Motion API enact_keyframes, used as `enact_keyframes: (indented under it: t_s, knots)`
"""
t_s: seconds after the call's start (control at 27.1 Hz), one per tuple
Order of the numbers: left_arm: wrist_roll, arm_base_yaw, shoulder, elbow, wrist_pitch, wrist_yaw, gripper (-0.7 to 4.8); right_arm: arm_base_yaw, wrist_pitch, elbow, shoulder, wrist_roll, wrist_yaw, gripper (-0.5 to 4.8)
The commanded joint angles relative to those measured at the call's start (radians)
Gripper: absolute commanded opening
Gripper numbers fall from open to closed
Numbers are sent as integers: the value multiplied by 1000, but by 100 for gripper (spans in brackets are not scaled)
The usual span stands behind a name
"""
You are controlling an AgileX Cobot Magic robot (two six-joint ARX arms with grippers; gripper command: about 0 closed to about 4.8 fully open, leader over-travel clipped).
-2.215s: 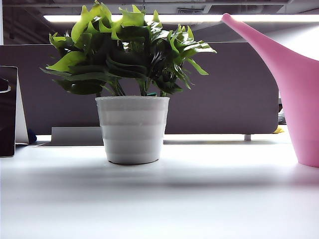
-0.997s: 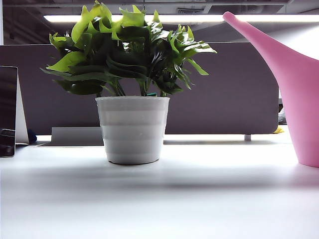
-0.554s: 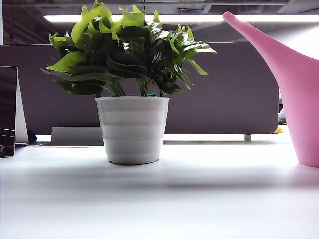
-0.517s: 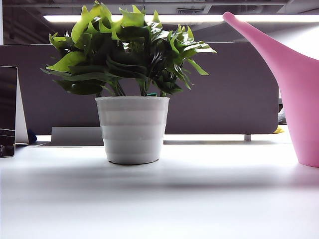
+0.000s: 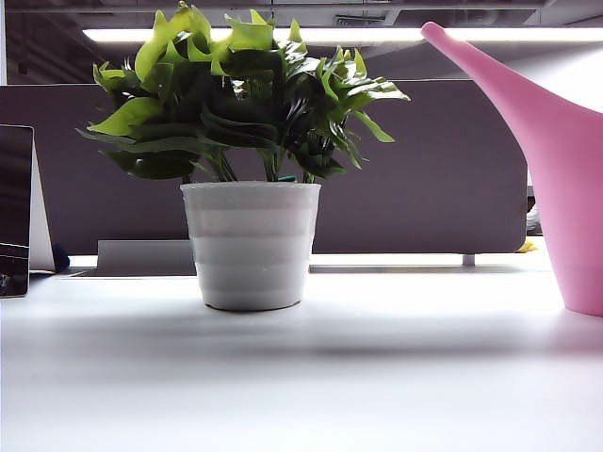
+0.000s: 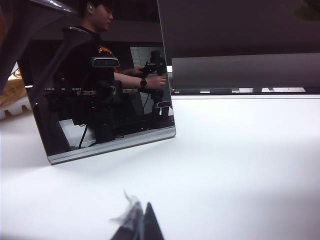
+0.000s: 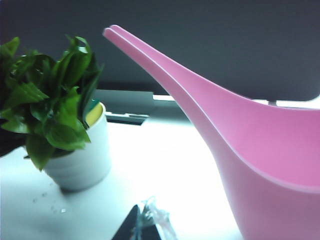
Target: Pick up the watering can from the table, water the potted plant, and put the can back.
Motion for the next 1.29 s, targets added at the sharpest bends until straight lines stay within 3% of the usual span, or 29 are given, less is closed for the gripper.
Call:
enact_keyframes:
  t_s: [0.04, 0.11, 0.33, 0.78, 1.29]
  knots:
    - [0, 0, 1, 1, 9, 1, -5, 34, -27, -88, -128, 2, 275, -6]
    - [0, 0, 1, 1, 9, 1, -5, 74, 2, -196, -213, 2, 415, -6]
    - [0, 0, 1, 1, 8, 1, -5, 102, 113, -473, -358, 32, 452, -6]
    - [0, 0, 1, 1, 5, 1, -5, 100, 228, -474, -369, 26, 451, -6]
    - [0, 0, 1, 1, 5, 1, -5, 99, 229, -474, -369, 19, 429, -6]
